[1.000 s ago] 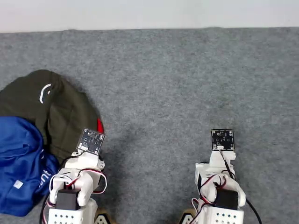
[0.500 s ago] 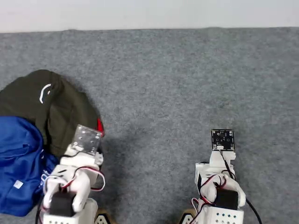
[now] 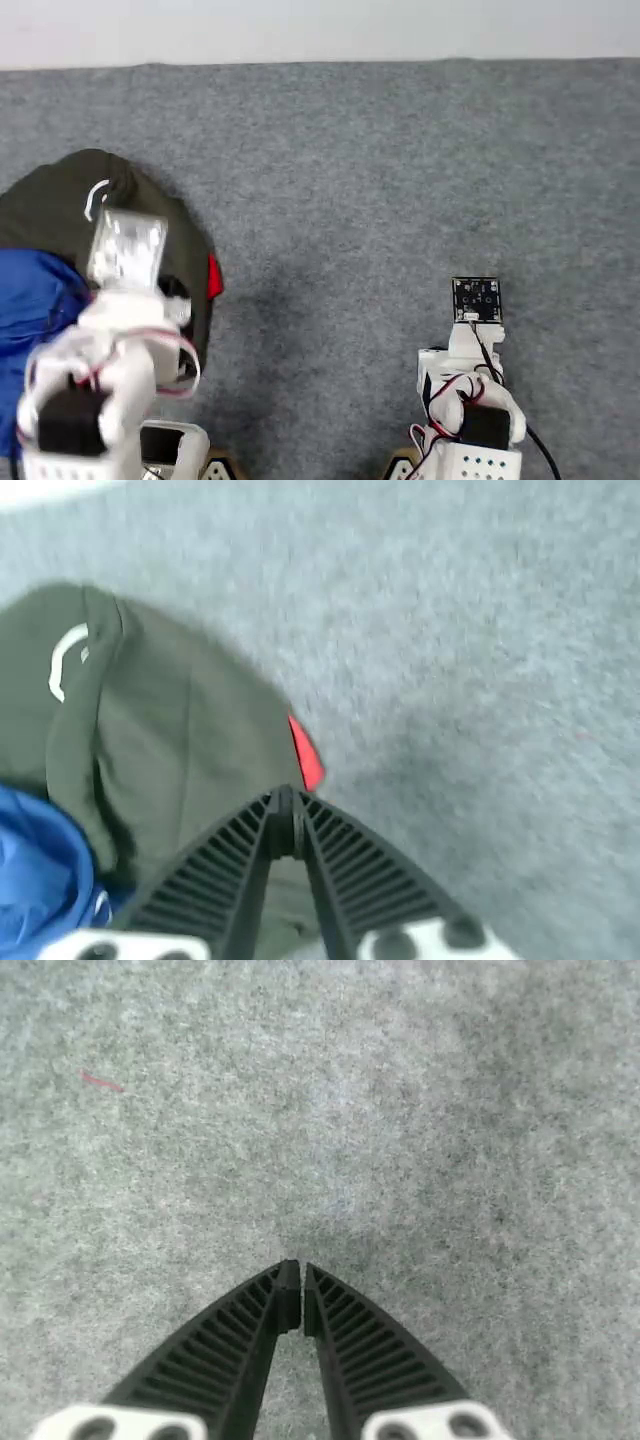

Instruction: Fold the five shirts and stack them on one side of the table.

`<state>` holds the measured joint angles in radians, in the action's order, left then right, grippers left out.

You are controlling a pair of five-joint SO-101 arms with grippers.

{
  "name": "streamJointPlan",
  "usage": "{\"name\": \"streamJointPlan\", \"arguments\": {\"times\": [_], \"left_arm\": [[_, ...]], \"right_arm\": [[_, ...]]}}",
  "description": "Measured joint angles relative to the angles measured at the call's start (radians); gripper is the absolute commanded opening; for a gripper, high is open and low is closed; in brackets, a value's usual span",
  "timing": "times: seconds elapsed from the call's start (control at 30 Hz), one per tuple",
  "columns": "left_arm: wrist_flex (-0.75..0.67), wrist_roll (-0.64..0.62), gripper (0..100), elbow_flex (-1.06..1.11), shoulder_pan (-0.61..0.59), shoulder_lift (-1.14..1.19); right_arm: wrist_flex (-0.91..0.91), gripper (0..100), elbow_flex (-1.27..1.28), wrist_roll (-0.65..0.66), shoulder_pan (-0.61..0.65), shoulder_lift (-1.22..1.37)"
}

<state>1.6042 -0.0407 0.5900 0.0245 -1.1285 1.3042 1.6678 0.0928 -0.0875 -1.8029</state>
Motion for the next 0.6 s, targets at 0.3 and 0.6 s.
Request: {"name": "streamJointPlan", "arguments": {"times": [0.3,0.6], "left_arm": [[0.089,-0.015,0,-0.585,0.0,0.663],[0.117,0.055,0,-0.824,-0.066,1.008]], "right_arm": [[0.0,2.6,0.0,0.0,0.0,0.0],[0.0,2.6,0.0,0.0,0.0,0.0]]}}
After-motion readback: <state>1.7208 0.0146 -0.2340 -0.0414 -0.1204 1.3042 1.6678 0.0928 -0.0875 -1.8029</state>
